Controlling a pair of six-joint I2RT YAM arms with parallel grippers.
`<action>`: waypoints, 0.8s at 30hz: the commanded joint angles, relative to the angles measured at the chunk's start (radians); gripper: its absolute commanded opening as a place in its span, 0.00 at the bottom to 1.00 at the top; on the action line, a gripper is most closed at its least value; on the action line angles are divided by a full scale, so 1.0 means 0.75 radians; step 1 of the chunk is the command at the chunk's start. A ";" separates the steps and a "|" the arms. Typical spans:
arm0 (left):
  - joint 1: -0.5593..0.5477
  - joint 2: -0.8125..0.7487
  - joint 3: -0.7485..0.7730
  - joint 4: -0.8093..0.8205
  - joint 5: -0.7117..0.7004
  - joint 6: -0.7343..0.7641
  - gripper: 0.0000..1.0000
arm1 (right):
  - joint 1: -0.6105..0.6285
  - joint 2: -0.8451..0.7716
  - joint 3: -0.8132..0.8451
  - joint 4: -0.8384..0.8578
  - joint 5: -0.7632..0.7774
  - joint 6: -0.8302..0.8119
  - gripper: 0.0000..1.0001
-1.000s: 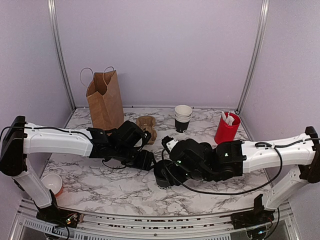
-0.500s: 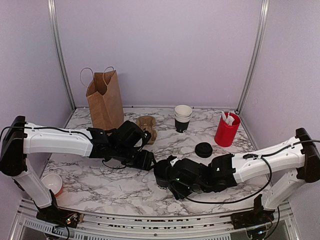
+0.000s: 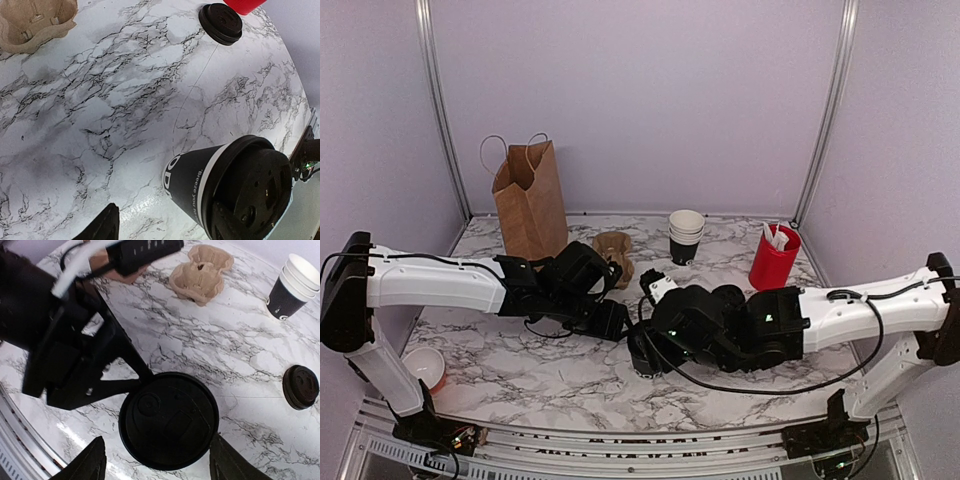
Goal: Pack the takeout coffee
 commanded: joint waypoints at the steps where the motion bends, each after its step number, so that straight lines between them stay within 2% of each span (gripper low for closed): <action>1: -0.009 0.000 -0.029 -0.038 -0.013 0.009 0.63 | 0.009 0.174 -0.102 0.037 -0.026 0.039 0.69; 4: -0.009 -0.002 -0.028 -0.037 -0.010 0.011 0.63 | 0.010 0.235 -0.139 0.040 -0.090 0.094 0.69; 10: -0.010 0.003 -0.023 -0.038 -0.009 0.014 0.63 | 0.009 0.154 -0.143 0.002 -0.051 0.127 0.70; 16: -0.010 0.002 -0.022 -0.038 -0.015 0.009 0.63 | 0.008 0.097 -0.007 -0.064 0.015 0.081 0.70; 20: -0.010 -0.002 -0.025 -0.038 -0.019 0.008 0.63 | -0.008 0.054 0.086 -0.051 -0.023 0.031 0.70; 23: -0.010 -0.006 -0.029 -0.040 -0.021 0.010 0.63 | -0.034 0.021 0.092 0.000 -0.146 0.013 0.62; 24: -0.010 -0.009 -0.030 -0.041 -0.021 0.011 0.63 | -0.048 0.015 0.084 0.014 -0.197 0.015 0.55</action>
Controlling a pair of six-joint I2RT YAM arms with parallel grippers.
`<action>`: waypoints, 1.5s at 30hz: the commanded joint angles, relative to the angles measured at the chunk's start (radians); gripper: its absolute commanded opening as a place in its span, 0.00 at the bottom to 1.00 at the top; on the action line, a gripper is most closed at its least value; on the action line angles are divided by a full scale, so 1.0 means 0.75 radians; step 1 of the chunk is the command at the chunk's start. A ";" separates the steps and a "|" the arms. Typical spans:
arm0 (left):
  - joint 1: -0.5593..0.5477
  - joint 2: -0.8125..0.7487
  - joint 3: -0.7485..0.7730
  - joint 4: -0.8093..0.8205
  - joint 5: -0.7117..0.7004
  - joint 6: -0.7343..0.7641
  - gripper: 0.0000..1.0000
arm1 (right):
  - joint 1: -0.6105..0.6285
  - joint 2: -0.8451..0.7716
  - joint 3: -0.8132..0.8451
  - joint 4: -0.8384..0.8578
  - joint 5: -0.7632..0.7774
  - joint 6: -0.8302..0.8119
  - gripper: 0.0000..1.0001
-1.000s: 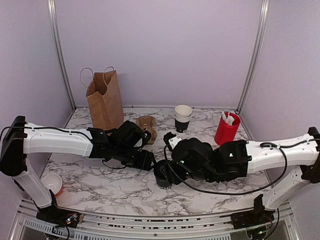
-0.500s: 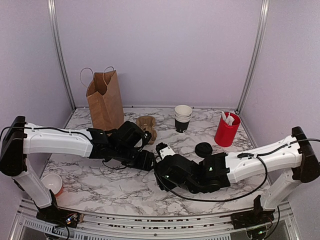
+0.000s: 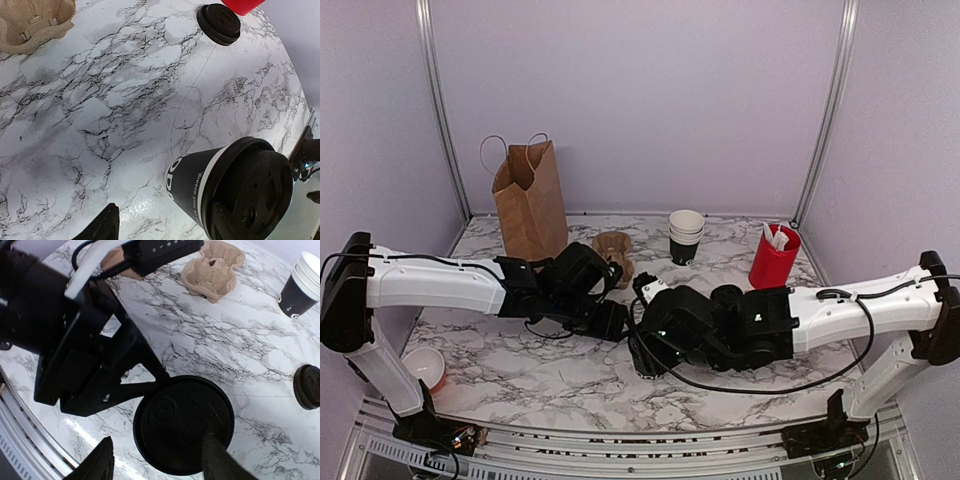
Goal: Pack the takeout coffee
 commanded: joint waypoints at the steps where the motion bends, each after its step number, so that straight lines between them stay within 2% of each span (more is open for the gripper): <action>1: -0.003 -0.007 -0.024 -0.056 -0.021 0.015 0.63 | -0.050 -0.074 0.048 0.026 -0.194 -0.015 0.48; 3: -0.004 -0.010 -0.026 -0.055 -0.020 0.012 0.63 | -0.065 -0.073 0.031 0.034 -0.258 0.005 0.32; 5: -0.003 -0.010 -0.026 -0.056 -0.020 0.013 0.63 | -0.075 -0.070 0.014 0.034 -0.300 0.023 0.22; 12: -0.004 -0.006 -0.018 -0.055 -0.015 0.016 0.63 | -0.083 -0.081 -0.005 0.040 -0.296 0.029 0.14; 19: -0.002 -0.001 -0.016 -0.055 -0.012 0.017 0.63 | -0.020 -0.043 0.124 -0.029 -0.128 -0.077 0.00; 27: -0.004 -0.001 -0.017 -0.056 -0.013 0.016 0.63 | 0.006 -0.019 0.130 -0.051 -0.061 -0.111 0.00; 36: -0.004 0.003 -0.018 -0.056 -0.010 0.017 0.63 | 0.000 0.038 -0.251 0.173 -0.275 0.044 0.00; 45: -0.005 0.012 0.004 -0.055 -0.005 0.019 0.63 | 0.000 -0.054 -0.118 0.065 -0.178 -0.005 0.00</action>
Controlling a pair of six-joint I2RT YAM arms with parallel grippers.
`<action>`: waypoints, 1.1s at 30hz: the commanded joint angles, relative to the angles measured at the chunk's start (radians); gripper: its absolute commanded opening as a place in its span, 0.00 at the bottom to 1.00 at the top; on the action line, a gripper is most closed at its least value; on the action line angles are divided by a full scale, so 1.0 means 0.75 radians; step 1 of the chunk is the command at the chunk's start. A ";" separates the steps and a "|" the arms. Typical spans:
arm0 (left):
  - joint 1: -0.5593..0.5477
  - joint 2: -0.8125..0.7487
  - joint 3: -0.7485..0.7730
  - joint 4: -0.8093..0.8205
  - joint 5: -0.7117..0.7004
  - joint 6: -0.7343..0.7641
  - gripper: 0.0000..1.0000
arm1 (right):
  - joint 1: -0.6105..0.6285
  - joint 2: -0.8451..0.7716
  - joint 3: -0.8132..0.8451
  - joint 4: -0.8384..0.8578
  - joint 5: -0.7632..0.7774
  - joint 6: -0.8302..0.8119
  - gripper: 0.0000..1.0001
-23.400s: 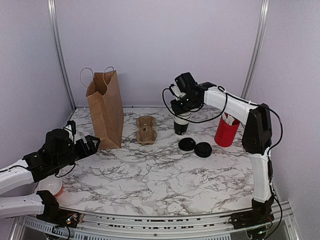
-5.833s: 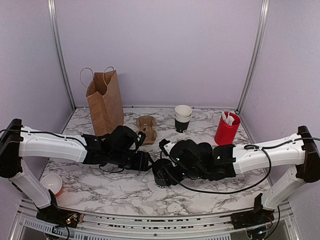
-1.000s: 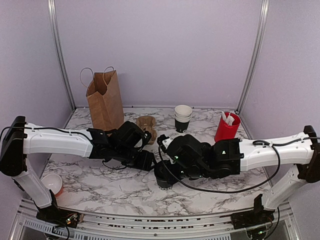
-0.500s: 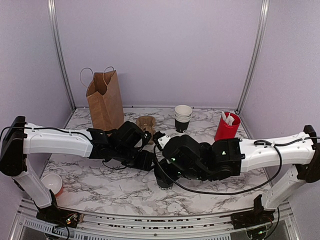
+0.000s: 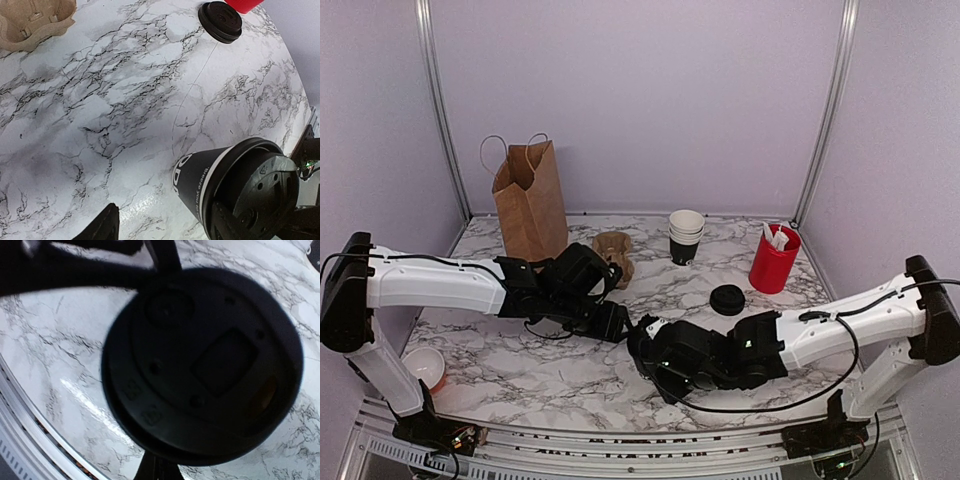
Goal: Pack the takeout coffee
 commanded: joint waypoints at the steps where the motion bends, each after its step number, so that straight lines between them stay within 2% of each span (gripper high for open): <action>1: -0.006 0.011 0.005 -0.044 -0.007 0.020 0.63 | 0.003 -0.088 0.164 -0.021 0.048 -0.043 0.00; 8: -0.008 -0.024 0.012 -0.044 -0.007 0.025 0.63 | 0.014 -0.151 0.256 -0.002 0.083 -0.137 0.00; 12: -0.011 -0.049 0.034 -0.046 -0.003 0.034 0.63 | -0.031 -0.137 0.264 -0.076 0.125 -0.117 0.00; 15: -0.014 -0.067 0.046 -0.046 0.001 0.043 0.63 | -0.122 -0.157 0.223 -0.094 0.079 -0.099 0.08; 17: -0.015 -0.076 0.050 -0.045 0.005 0.046 0.63 | -0.170 -0.194 0.180 -0.055 0.026 -0.117 0.19; 20: -0.019 -0.084 0.050 -0.049 0.011 0.054 0.64 | -0.224 -0.220 0.144 -0.022 -0.061 -0.132 0.28; 28: -0.053 -0.114 0.032 -0.058 0.045 0.077 0.65 | -0.262 -0.303 0.023 -0.038 -0.126 -0.085 0.54; 31: -0.067 -0.114 0.011 -0.059 0.048 0.067 0.65 | -0.290 -0.323 -0.041 0.007 -0.184 -0.064 0.61; 33: -0.073 -0.117 -0.004 -0.059 0.058 0.056 0.65 | -0.297 -0.325 -0.070 0.032 -0.197 -0.047 0.62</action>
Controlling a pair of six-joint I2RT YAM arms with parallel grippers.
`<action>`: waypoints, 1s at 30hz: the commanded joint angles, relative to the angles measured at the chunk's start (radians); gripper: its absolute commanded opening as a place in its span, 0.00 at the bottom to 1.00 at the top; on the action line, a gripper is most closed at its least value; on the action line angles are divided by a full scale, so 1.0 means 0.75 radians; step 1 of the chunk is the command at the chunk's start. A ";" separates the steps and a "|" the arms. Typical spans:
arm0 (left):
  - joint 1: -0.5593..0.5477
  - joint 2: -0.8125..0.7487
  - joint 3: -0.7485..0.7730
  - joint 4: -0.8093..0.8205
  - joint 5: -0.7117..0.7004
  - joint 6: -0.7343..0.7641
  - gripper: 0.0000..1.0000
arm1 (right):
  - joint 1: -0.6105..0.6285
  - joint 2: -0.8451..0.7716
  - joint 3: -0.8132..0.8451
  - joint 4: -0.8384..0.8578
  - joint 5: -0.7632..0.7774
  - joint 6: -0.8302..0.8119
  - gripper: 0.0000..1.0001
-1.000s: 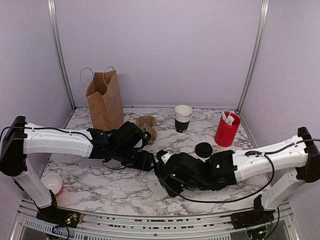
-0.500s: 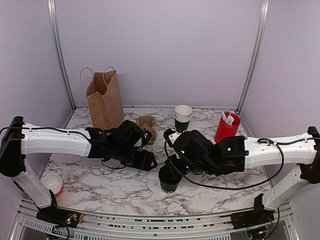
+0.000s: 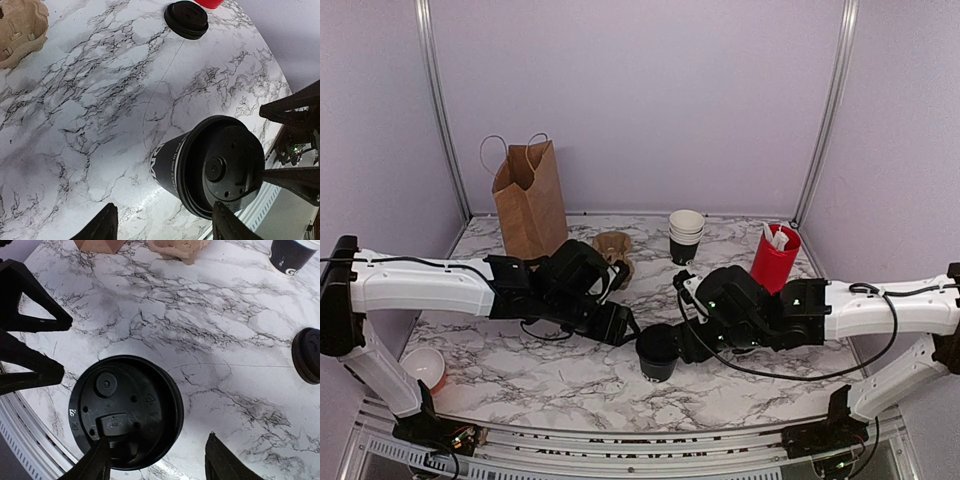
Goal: Pack the takeout coffee
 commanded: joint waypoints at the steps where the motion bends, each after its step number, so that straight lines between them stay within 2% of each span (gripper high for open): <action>1: -0.021 -0.043 -0.027 -0.038 0.032 0.006 0.65 | -0.030 -0.025 -0.054 0.074 -0.071 0.056 0.62; 7: -0.035 -0.071 -0.070 -0.038 0.033 -0.004 0.65 | -0.036 -0.013 -0.110 0.193 -0.106 0.201 0.61; 12: -0.029 -0.066 -0.084 -0.037 0.008 -0.014 0.64 | -0.034 0.050 -0.136 0.298 -0.128 0.381 0.50; 20: 0.067 -0.077 -0.085 -0.020 0.036 -0.031 0.60 | -0.012 0.110 -0.128 0.418 0.018 0.563 0.43; 27: 0.135 -0.139 -0.135 -0.020 0.088 -0.016 0.58 | 0.008 0.205 -0.070 0.475 0.110 0.656 0.42; 30: 0.142 -0.153 -0.147 -0.020 0.120 -0.007 0.57 | 0.029 0.229 -0.028 0.504 0.122 0.649 0.45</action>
